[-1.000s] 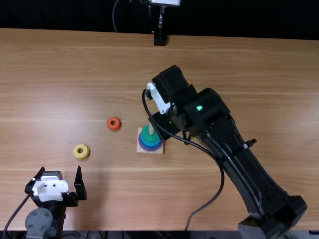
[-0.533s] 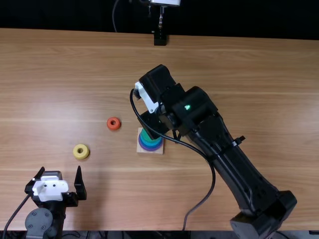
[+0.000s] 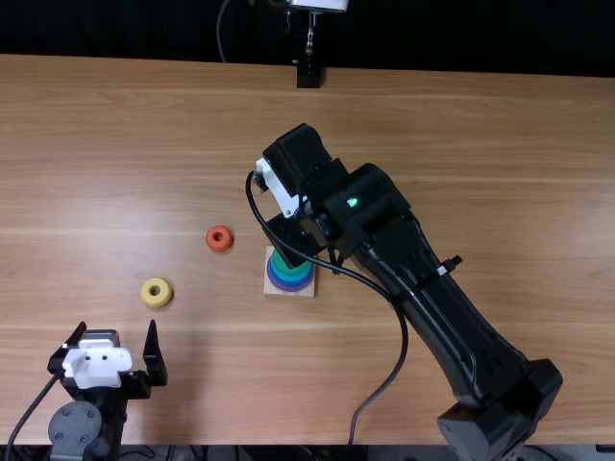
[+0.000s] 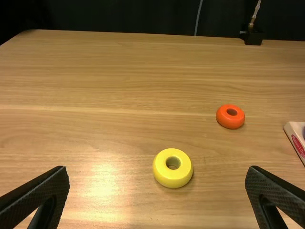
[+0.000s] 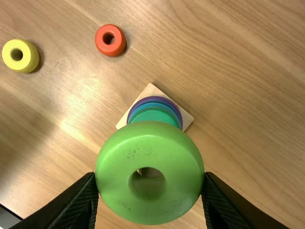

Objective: Build the Hanoi tower: stack the rings onto the peg from bottom to top in this color order: purple, dark blue, light blue, dark green, light green, yellow, orange.

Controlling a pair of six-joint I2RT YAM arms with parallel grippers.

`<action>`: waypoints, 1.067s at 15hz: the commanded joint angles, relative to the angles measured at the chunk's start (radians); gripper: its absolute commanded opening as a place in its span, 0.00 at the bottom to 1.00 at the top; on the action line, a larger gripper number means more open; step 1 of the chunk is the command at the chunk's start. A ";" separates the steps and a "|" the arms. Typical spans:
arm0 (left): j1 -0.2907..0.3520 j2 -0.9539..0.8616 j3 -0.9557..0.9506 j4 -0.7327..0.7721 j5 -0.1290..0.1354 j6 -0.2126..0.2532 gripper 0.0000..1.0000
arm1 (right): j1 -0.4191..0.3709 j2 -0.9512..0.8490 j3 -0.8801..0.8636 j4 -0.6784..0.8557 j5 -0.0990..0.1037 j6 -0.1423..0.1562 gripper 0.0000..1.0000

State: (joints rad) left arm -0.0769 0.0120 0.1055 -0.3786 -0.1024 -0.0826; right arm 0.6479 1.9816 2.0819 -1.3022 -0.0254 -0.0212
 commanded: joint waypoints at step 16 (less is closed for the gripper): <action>0.000 -0.012 -0.105 -0.083 -0.008 0.000 1.00 | 0.013 0.034 0.037 -0.043 0.003 0.001 0.00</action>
State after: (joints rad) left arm -0.0769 0.0120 0.1055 -0.3782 -0.1024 -0.0830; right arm 0.6479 1.9854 2.0823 -1.3445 -0.0254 -0.0219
